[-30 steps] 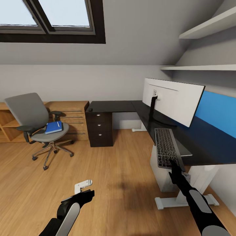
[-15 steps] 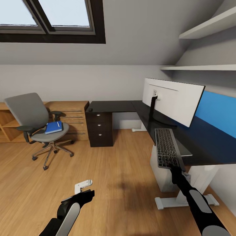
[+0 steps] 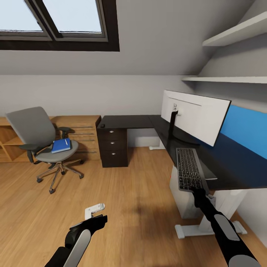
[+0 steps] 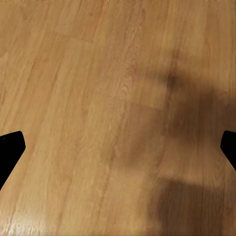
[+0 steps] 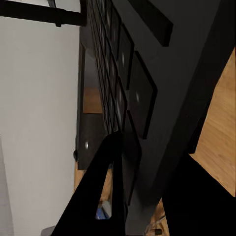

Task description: In the bedroom, organize the workspace by keeping the computer under the desk, ensuring the monitor is on the desk, placing the keyboard on the desk next to the monitor, placing the mouse on the desk next to the keyboard, moving the folder from the swivel chair onto the desk next to the mouse, stacking the notebook on top of the folder with the pen on top of the notebook, and positioning the swivel chair next to the desk.

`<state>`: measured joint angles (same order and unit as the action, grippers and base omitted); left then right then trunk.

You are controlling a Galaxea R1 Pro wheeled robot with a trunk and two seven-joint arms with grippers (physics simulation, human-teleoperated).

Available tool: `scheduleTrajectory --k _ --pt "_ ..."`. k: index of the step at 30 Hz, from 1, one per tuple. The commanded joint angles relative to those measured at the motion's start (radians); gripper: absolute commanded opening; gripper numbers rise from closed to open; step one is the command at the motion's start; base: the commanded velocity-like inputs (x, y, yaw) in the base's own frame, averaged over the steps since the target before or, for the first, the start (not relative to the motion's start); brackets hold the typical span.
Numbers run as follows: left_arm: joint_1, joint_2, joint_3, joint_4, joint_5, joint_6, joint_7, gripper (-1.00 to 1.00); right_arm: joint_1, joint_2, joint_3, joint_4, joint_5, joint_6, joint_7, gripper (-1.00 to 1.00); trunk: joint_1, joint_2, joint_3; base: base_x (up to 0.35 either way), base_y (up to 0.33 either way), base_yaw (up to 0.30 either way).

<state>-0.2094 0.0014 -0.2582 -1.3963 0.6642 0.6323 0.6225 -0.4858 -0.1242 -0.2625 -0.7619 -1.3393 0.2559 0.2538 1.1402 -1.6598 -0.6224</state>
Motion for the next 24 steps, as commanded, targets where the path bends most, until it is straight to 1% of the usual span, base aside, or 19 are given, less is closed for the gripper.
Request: scheduleTrajectory --k 1,10,21,24 --pt "-0.001 0.0 -0.001 -0.001 0.009 0.001 0.009 1.0 0.0 0.0 -0.003 0.001 -0.008 0.008 0.001 -1.0 -0.004 0.007 0.002 0.0 0.0 0.0" --pt "-0.001 -0.001 -0.003 0.0 0.009 0.001 0.009 1.0 0.0 0.001 0.002 0.001 -0.008 0.008 0.002 -1.0 -0.039 0.07 0.03 0.0 0.0 0.0" --pt "-0.001 -0.001 -0.003 0.001 0.009 0.001 0.009 1.0 0.0 0.003 0.002 -0.002 -0.016 0.016 0.009 -1.0 -0.039 0.07 0.03 0.0 0.0 0.0" --pt "-0.001 -0.001 -0.004 0.001 0.009 0.001 0.009 1.0 0.0 0.006 0.0 -0.02 -0.021 0.019 0.008 -1.0 -0.039 0.07 0.03 0.0 0.0 0.0"
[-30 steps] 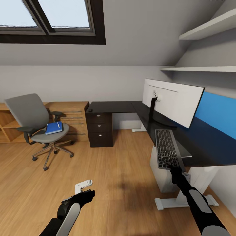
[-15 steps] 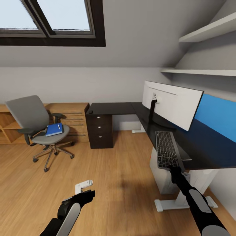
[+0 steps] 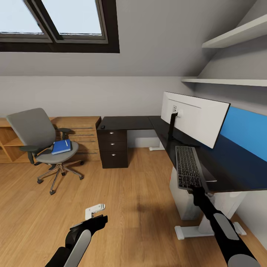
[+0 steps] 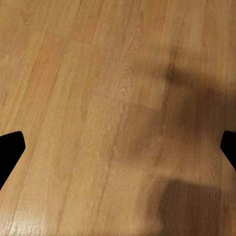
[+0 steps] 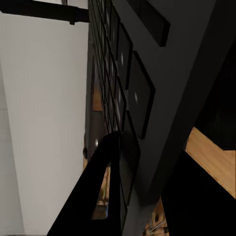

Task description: In the bedroom, organize the workspace by keeping the computer under the desk, ensuring the monitor is on the desk, placing the keyboard on the desk next to the monitor, placing the mouse on the desk next to the keyboard, moving the folder from the swivel chair onto the desk next to the mouse, stacking the notebook on top of the folder with the pen on top of the notebook, and positioning the swivel chair next to the desk.

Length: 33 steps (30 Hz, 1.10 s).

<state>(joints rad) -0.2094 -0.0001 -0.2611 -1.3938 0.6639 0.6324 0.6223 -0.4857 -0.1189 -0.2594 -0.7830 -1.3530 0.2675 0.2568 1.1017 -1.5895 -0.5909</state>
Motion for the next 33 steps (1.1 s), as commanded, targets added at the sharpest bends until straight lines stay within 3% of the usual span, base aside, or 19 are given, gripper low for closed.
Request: scheduleTrajectory --k 1,8,21,30,33 --pt "-0.001 0.0 -0.001 0.0 0.009 0.001 0.01 1.0 -0.001 0.004 -0.003 -0.009 -0.008 0.008 0.004 -1.0 0.0 0.0 -0.001 0.0 0.0 0.0" --pt "-0.001 -0.001 -0.005 0.034 0.008 0.001 0.009 1.0 -0.001 0.024 -0.001 -0.025 -0.009 0.009 -0.001 -1.0 0.0 0.0 0.0 0.0 0.0 0.03" --pt "-0.001 -0.001 -0.006 0.042 0.008 0.001 0.009 1.0 -0.001 0.056 0.024 -0.026 -0.002 0.007 -0.002 -1.0 0.0 0.0 0.013 0.0 0.0 0.18" --pt "-0.001 -0.001 -0.007 0.042 0.006 0.0 0.009 1.0 -0.001 0.121 0.098 -0.02 0.003 -0.001 -0.021 -1.0 0.0 0.0 0.023 0.0 0.0 0.193" --pt "-0.001 -0.001 -0.005 0.042 0.004 0.0 0.01 1.0 -0.001 0.171 0.118 -0.027 0.002 -0.011 -0.095 -1.0 0.0 0.0 0.026 0.0 0.0 0.197"
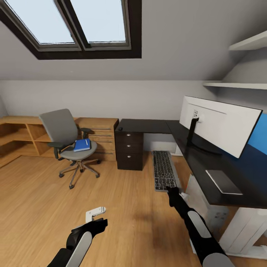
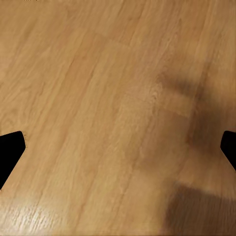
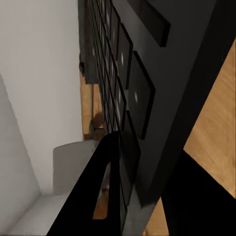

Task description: In the bedroom, organize the workspace by keeping the computer under the desk, ensuring the monitor is on the desk, placing the keyboard on the desk next to the monitor, placing the mouse on the desk next to the keyboard, moving the folder from the swivel chair onto the desk next to the mouse, stacking the notebook on top of the folder with the pen on top of the notebook, and positioning the swivel chair next to the desk.

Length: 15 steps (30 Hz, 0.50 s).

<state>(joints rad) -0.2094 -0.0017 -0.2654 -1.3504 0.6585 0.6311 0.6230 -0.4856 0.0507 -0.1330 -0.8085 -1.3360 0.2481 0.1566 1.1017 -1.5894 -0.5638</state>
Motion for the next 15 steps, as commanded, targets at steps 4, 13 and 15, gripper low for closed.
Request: scheduleTrajectory --k 4,13,15 --pt "-0.001 0.001 0.0 -0.001 0.008 0.001 0.01 1.0 -0.002 0.062 -0.001 -0.056 -0.015 -0.017 -0.086 -1.0 0.0 -0.001 0.003 0.0 0.0 0.2" --pt "-0.001 0.002 0.002 -0.002 0.008 0.001 0.009 1.0 -0.005 0.109 -0.005 -0.115 -0.016 -0.082 -0.159 -1.0 0.0 -0.001 0.011 0.104 0.028 0.169" --pt "-0.001 0.001 0.0 -0.002 0.009 0.001 0.009 1.0 -0.005 0.105 -0.007 -0.116 -0.014 -0.083 -0.153 -1.0 0.0 -0.001 0.011 0.236 0.063 0.047"
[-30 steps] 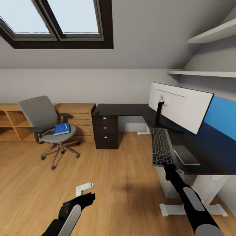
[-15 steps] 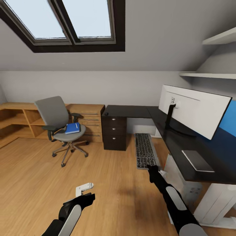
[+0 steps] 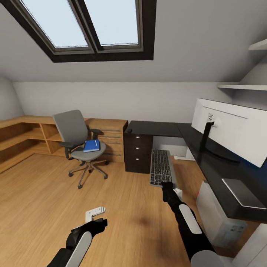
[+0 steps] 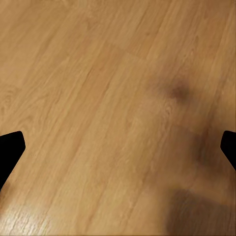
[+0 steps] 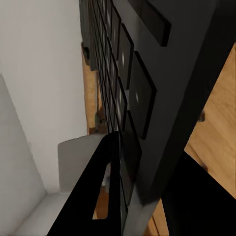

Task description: In the bedroom, organize the workspace by keeping the computer under the desk, ensuring the monitor is on the desk, placing the keyboard on the desk next to the monitor, placing the mouse on the desk next to the keyboard, moving the folder from the swivel chair onto the desk next to the mouse, stacking the notebook on top of the folder with the pen on top of the notebook, and positioning the swivel chair next to the desk.

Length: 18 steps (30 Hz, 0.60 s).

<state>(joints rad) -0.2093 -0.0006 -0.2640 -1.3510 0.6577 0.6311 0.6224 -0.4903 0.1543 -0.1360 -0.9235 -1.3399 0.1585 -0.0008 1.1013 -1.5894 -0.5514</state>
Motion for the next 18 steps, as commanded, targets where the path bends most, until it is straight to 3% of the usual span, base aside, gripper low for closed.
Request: scheduleTrajectory --k 1,8,16,18 --pt "-0.001 0.0 -0.003 -0.001 0.011 0.001 0.01 1.0 -0.001 -0.009 -0.005 -0.001 -0.009 0.006 0.026 -1.0 0.0 -0.001 -0.001 0.084 0.021 0.015" --pt "-0.001 -0.001 -0.004 0.0 0.01 0.001 0.01 1.0 0.003 -0.022 -0.003 -0.003 -0.002 0.006 0.14 -1.0 -0.011 0.02 0.009 0.023 0.006 0.004" --pt "-0.001 -0.001 -0.004 0.0 0.012 0.001 0.01 1.0 0.004 -0.022 -0.003 -0.002 0.002 0.006 0.155 -1.0 -0.042 0.076 0.034 0.023 0.0 0.0" --pt "-0.001 -0.001 -0.005 0.0 0.013 0.001 0.01 1.0 0.004 -0.022 -0.002 -0.002 0.026 0.004 0.184 -1.0 -0.05 0.09 0.04 0.094 0.0 0.0"
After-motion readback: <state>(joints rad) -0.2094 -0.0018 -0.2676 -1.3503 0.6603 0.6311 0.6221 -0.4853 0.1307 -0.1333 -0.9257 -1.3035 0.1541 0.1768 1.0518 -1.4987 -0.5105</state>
